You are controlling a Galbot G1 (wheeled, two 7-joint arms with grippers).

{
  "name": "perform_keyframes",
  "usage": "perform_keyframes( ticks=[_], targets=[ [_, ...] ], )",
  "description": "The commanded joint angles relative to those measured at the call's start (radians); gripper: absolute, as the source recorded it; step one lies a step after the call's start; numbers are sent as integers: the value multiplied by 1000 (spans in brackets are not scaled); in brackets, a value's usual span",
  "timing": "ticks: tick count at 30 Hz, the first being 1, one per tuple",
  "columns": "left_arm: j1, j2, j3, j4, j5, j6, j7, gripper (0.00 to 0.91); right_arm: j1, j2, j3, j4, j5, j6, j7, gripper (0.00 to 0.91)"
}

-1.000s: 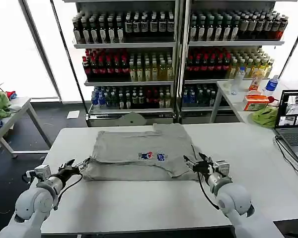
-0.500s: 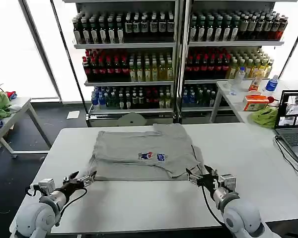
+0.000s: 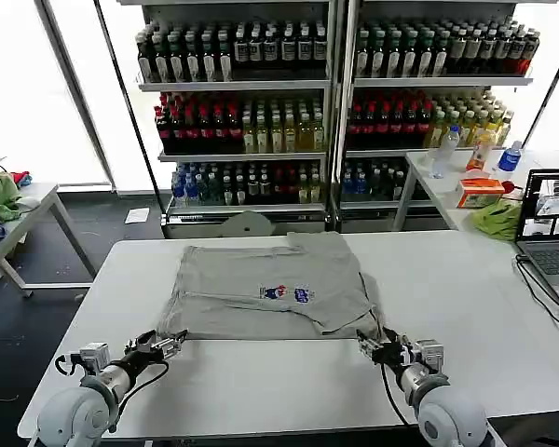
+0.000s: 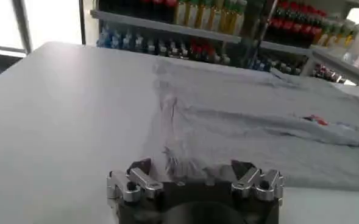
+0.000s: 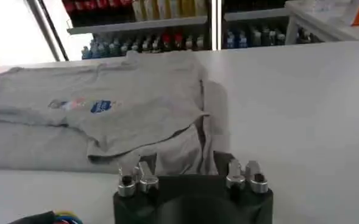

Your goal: Fold and organize the clothes.

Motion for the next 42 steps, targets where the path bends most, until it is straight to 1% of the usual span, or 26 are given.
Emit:
perform_keyframes(
  ticks=[1, 3, 4, 5, 6, 7, 8, 9, 10, 11, 12, 13, 22, 29, 34, 42],
  targets=[
    [10, -3, 2, 11, -2, 3, 3, 877, -7, 3, -3, -1, 11, -4, 17, 0],
    [13, -4, 3, 12, -3, 4, 3, 705, -7, 3, -3, -4, 12, -4, 14, 0],
    [14, -4, 3, 12, -3, 4, 5, 655, -7, 3, -3, -6, 13, -3, 15, 0],
    [15, -4, 4, 11, -4, 3, 6, 625, -7, 2, -2, -7, 13, -3, 15, 0],
    [16, -5, 6, 10, -5, 3, 7, 564, -7, 1, -2, -7, 16, -4, 14, 0],
    [15, -5, 6, 9, -8, 3, 9, 474, -8, -2, -2, -7, 20, -4, 13, 0],
    [15, -7, 6, 8, -15, 4, 7, 413, -9, -3, -2, -7, 20, -4, 12, 0],
    [14, -9, 5, 9, -17, 4, 7, 282, -10, -4, -3, -5, 22, -3, 10, 0],
    [13, -9, 5, 10, -17, 4, 7, 282, -10, -4, -2, -3, 23, -4, 9, 0],
    [14, -9, 5, 10, -21, 4, 9, 91, -11, -4, -2, -1, 24, -4, 7, 0],
    [15, -8, 6, 8, -28, 4, 12, 10, -11, -4, -1, 2, 24, -4, 5, 0],
    [16, -7, 6, 7, -32, 4, 12, 0, -10, -4, -1, 2, 24, -4, 4, 0],
    [2, -2, 6, 23, -36, 3, 10, 0, -8, -13, -4, -5, 26, -3, -12, 0],
    [-1, -13, 1, 23, -52, 3, 1, 0, -7, -21, -5, 3, 31, -3, -29, 0],
    [23, -20, -12, -5, -65, 3, -19, 0, -15, -38, -4, 13, 37, -2, -39, 0],
    [114, -41, -48, -104, -61, 3, -32, 0, -59, -84, 6, 64, 54, -1, -51, 0]
  ],
)
